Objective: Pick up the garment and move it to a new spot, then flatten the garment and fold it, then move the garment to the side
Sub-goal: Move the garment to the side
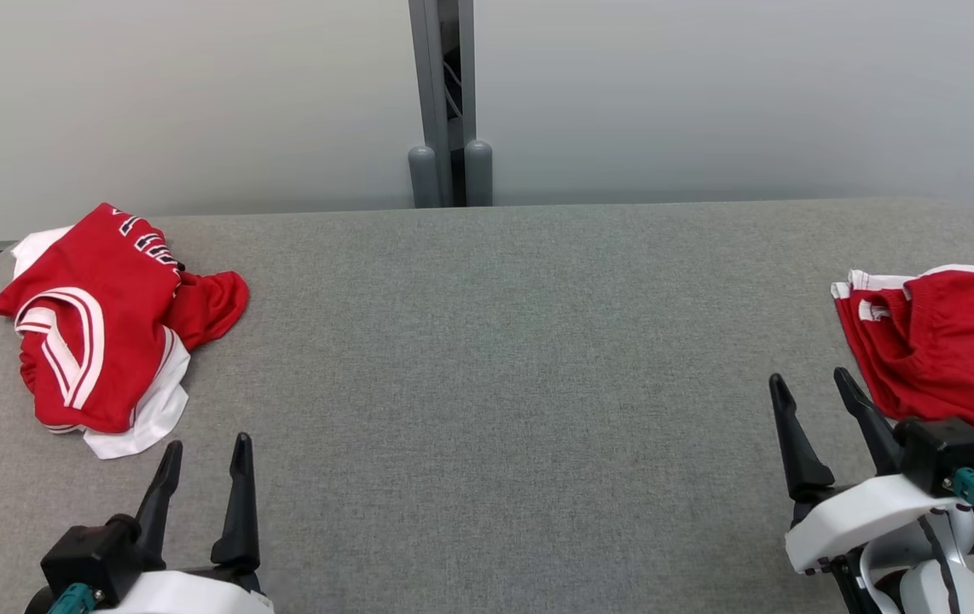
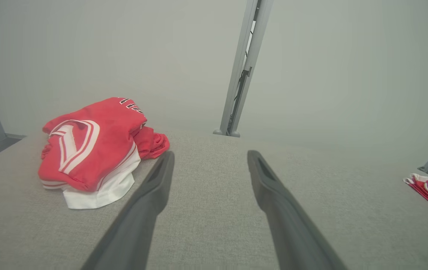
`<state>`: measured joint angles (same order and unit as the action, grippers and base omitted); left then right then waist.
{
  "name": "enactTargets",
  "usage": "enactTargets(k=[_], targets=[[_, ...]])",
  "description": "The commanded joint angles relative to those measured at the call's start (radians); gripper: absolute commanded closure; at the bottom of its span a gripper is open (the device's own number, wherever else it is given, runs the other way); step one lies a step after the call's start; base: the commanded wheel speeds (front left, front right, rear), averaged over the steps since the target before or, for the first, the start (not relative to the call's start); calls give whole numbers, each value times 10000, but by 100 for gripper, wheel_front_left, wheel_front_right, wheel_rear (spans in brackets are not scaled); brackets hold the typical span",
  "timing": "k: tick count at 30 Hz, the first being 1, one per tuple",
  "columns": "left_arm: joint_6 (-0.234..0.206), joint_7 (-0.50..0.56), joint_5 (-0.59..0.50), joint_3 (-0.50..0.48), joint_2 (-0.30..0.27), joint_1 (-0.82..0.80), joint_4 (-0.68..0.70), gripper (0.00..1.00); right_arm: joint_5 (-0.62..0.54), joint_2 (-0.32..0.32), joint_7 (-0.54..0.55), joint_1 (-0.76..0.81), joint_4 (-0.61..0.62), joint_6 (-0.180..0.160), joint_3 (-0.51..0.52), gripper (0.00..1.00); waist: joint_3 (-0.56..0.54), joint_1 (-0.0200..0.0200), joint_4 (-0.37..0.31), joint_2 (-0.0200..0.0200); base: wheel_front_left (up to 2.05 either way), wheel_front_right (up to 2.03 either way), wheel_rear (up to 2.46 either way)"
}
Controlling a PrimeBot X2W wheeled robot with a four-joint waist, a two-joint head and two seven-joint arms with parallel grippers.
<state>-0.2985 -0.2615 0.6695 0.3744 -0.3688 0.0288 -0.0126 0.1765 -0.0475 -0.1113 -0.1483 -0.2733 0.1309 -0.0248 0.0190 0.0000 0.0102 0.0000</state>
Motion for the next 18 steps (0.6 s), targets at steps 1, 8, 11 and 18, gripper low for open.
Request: enactTargets(k=[1,8,11,18], targets=[[54,-45,-131,-29,-42,128,-58,0,38,-63,78,187,244,-3,32,0,-17,0,15,0,0,0,0],[157,-46,-530,14,76,272,-310,0,69,-64,309,638,973,-1,61,0,-146,0,69,0,0,0,0],[215,-46,-608,11,134,308,-409,0,108,-63,398,759,1090,-3,16,0,-218,0,89,0,0,0,0],[293,-47,-723,-69,219,378,-476,0,170,-63,485,879,1204,-3,-70,0,-266,0,96,0,0,0,0]])
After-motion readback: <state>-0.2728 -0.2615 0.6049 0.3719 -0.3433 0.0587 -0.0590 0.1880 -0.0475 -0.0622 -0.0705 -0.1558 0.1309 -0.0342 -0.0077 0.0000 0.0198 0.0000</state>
